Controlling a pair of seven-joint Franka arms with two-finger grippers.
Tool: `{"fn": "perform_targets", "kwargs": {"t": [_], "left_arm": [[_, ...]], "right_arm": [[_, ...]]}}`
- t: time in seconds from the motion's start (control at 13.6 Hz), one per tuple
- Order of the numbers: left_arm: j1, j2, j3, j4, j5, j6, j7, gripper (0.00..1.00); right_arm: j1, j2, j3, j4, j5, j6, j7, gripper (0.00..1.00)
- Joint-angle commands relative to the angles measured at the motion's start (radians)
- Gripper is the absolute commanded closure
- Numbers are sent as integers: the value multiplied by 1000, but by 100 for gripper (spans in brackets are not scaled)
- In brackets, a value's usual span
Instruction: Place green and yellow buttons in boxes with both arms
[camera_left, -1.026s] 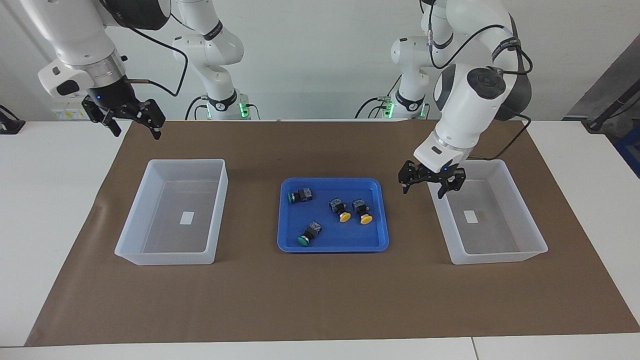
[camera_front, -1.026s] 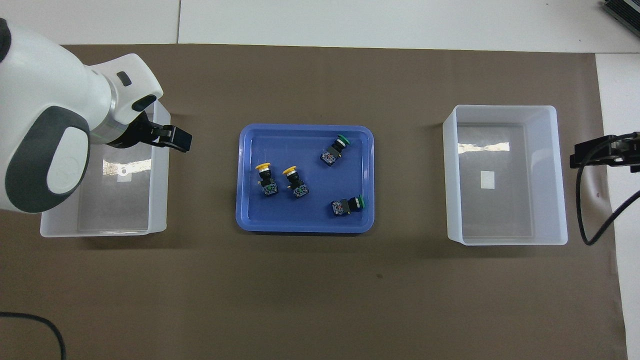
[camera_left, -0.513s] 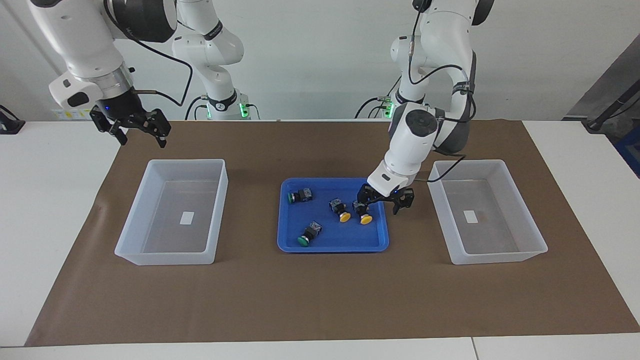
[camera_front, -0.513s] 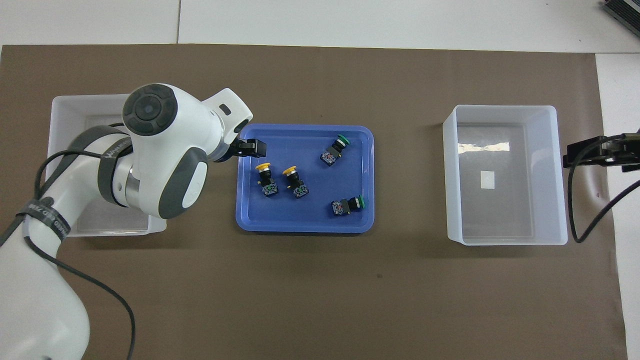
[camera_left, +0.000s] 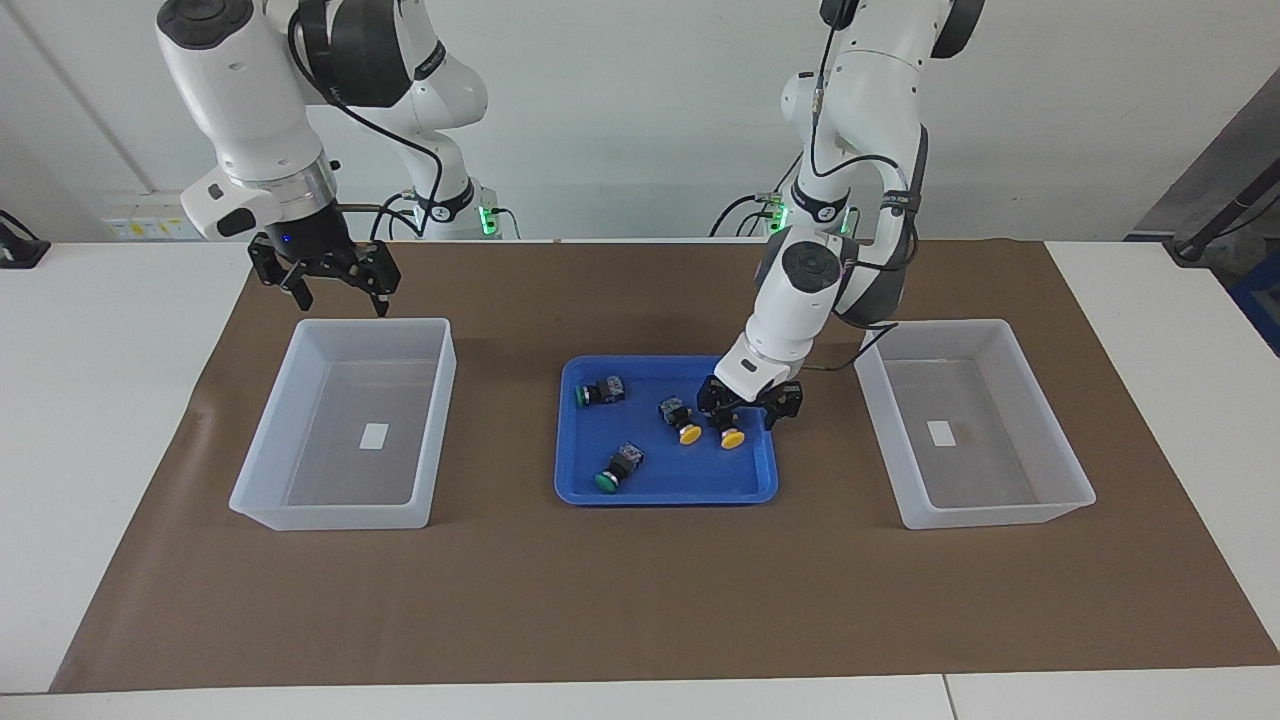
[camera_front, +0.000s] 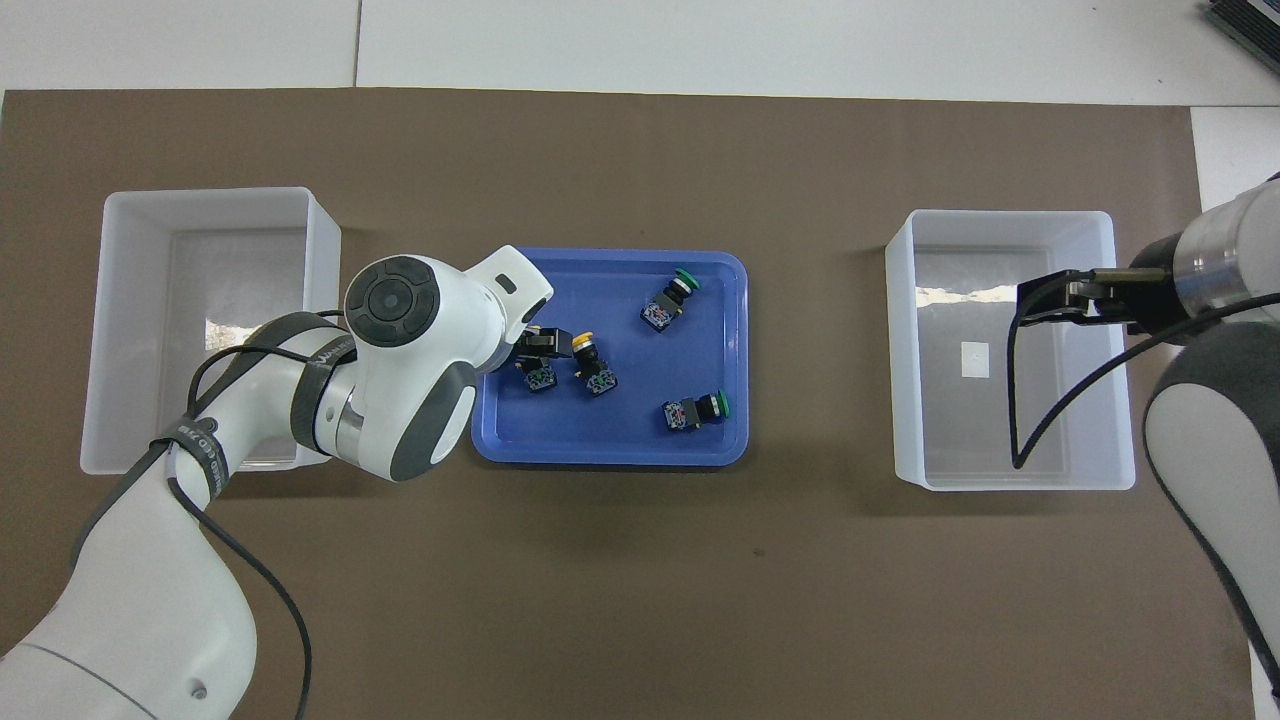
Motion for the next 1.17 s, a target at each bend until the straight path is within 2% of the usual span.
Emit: {"fn": "perform_targets", "kwargs": {"t": [0.0, 0.22, 0.44, 0.59, 0.73, 0.88, 1.1], "left_arm": [[-23, -19, 14, -35, -1, 34, -33, 0], [-26, -15, 14, -46, -1, 46, -44, 14], [-26, -7, 14, -93, -1, 126, -45, 33], [-26, -7, 14, -95, -1, 128, -79, 58], [-23, -6, 16, -80, -1, 115, -105, 82], [-13, -6, 16, -49, -1, 70, -105, 97], [23, -9, 19, 63, -1, -70, -98, 100]], "right_arm": [[55, 48, 9, -12, 4, 85, 98, 0], [126, 137, 9, -10, 4, 191, 267, 0], [210, 232, 9, -10, 5, 301, 490, 0], [247, 281, 11, -15, 8, 356, 709, 0], [296, 312, 11, -19, 69, 381, 889, 0], [309, 317, 12, -63, 125, 418, 1004, 0], [333, 317, 12, -137, 275, 504, 1092, 0]]}}
